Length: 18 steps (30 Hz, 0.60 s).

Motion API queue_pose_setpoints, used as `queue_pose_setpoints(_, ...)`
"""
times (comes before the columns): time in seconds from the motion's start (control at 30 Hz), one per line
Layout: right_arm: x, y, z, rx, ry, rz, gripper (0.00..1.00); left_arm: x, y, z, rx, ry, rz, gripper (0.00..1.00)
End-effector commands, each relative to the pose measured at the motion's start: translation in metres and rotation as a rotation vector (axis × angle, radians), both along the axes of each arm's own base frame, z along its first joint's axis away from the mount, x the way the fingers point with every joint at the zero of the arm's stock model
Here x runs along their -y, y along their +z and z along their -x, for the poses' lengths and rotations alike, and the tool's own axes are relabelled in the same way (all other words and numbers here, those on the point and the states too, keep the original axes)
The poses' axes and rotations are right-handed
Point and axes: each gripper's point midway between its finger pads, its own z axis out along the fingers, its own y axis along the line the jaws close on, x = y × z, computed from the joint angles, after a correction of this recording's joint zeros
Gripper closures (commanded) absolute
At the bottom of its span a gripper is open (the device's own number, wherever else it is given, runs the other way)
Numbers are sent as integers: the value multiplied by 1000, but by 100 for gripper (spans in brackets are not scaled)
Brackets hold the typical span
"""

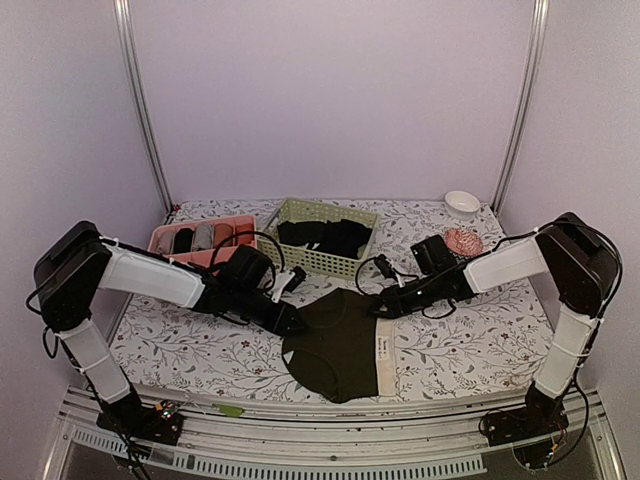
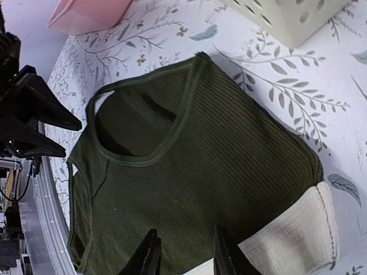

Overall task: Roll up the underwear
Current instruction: Adjust the underwear at the center of the board.

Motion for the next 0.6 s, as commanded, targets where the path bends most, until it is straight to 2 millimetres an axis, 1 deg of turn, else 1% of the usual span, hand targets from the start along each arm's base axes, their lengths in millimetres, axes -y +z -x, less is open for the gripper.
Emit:
queue_pose_setpoints(0.0, -2, 53, -1, 124, 51, -104, 65, 7, 39, -4, 118, -71, 76, 60)
queue_pose_setpoints(0.07, 6, 63, -11, 162, 30, -112, 62, 13, 50, -7, 164, -108, 88, 51)
queue_pose_setpoints(0.1, 11, 65, -17, 175, 13, -109, 60, 16, 54, -12, 191, -121, 85, 46)
queue_pose_setpoints(0.17, 21, 64, -30, 191, -21, -98, 59, 23, 63, -23, 240, -133, 82, 41)
queue_pose_setpoints(0.27, 34, 56, -44, 193, -62, -66, 55, 36, 74, -41, 325, -158, 90, 38)
queue_pose_setpoints(0.37, 41, 46, -51, 177, -71, -24, 52, 47, 78, -58, 387, -182, 89, 37)
queue_pose_setpoints(0.43, 42, 41, -53, 174, -58, 1, 49, 54, 74, -68, 401, -206, 85, 38)
queue_pose_setpoints(0.47, 41, 40, -55, 173, -55, 8, 48, 58, 70, -72, 394, -216, 82, 38)
queue_pose_setpoints(0.5, 40, 37, -55, 166, -48, 12, 46, 62, 62, -76, 378, -223, 74, 38)
queue_pose_setpoints(0.57, 39, 29, -54, 143, -35, 21, 43, 69, 56, -83, 366, -231, 75, 39)
